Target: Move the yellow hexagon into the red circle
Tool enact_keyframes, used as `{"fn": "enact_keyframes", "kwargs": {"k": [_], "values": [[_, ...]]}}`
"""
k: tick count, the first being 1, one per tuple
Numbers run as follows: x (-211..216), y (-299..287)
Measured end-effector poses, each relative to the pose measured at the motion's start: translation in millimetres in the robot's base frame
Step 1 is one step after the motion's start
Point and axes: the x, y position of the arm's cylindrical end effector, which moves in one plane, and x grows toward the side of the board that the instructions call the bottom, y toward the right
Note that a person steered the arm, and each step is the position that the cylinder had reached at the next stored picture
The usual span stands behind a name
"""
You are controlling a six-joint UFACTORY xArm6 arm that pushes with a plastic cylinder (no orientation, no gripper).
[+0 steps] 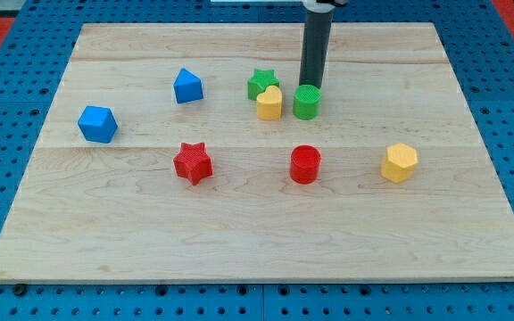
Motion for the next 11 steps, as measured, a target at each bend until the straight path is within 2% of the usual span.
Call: {"fn": "enact_keyframes", "kwargs": {"k": [1, 2, 3, 4, 6, 7, 8, 9, 11], "values": [[0.7, 61.2], [41.3, 141.1], [111.5, 189.6], [135.5, 173.6], [129.7, 47.6], [130.2, 76.6], [157.6, 113.1], [176.6, 80.9], [154.2, -61.4]]}}
